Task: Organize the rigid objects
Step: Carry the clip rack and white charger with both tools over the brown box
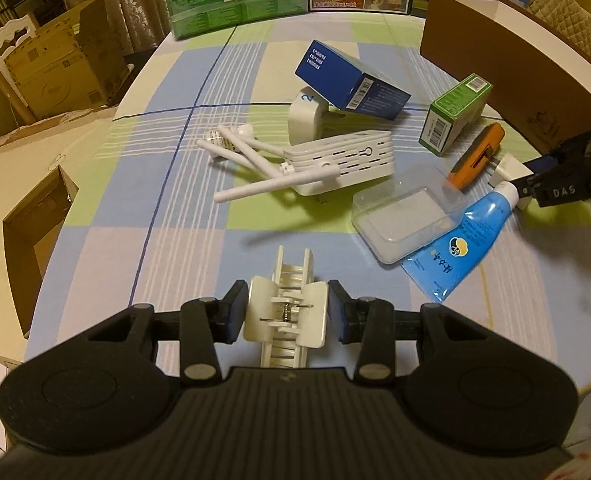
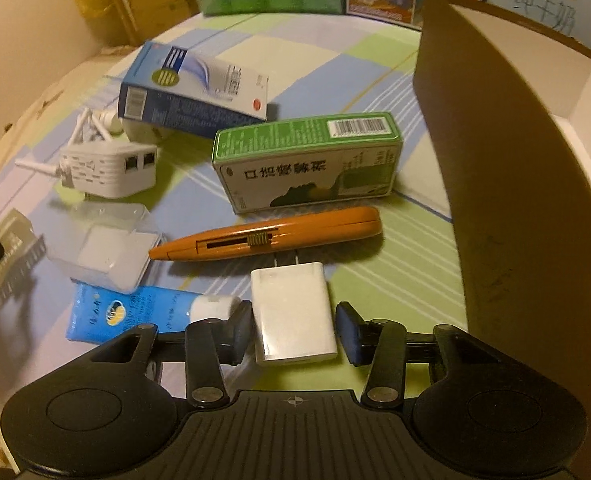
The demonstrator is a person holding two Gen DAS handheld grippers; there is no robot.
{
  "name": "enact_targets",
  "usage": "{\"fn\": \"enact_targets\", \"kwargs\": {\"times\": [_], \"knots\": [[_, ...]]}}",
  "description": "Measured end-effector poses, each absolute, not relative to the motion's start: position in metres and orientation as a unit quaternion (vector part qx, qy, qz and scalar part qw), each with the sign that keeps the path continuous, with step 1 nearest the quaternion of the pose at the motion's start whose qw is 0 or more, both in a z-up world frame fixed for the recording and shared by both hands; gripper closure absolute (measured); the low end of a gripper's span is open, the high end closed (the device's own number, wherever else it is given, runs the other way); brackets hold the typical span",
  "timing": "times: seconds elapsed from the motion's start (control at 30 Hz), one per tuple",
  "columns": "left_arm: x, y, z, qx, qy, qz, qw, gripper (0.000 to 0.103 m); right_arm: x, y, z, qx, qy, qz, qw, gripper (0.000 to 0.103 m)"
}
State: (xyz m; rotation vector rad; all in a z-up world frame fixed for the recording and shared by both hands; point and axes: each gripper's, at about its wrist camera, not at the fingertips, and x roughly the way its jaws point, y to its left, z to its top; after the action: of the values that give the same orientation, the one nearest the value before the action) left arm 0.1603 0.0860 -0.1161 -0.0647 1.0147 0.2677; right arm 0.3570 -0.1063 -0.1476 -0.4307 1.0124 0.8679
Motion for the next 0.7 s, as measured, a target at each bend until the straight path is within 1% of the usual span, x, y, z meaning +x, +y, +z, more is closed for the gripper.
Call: {"fn": "enact_targets", "kwargs": {"times": [0.13, 0.4, 0.53, 0.7], "knots": [[0.162, 0.082, -0.112, -0.03, 0.482, 0.123, 0.867, 0.066, 0.352, -0.106, -0.148, -0.21, 0.46, 0.396, 0.766, 0.065], [0.179, 0.06, -0.095, -0.024, 0.477, 0.081, 0.875, 0.066, 0.33, -0.126, -0.133, -0.181, 0.495, 0.366, 0.767, 0.065], [0.197, 0.039, -0.08, -0.016, 0.472, 0.045, 0.881, 0.066, 0.316, -0.142, -0.115, -0.145, 0.506, 0.354, 0.773, 0.066], [0.232, 0.009, -0.058, -0.004, 0.452, -0.008, 0.892, 0.066, 0.307, -0.159, -0.076, -0.097, 0.487, 0.339, 0.799, 0.065]]}}
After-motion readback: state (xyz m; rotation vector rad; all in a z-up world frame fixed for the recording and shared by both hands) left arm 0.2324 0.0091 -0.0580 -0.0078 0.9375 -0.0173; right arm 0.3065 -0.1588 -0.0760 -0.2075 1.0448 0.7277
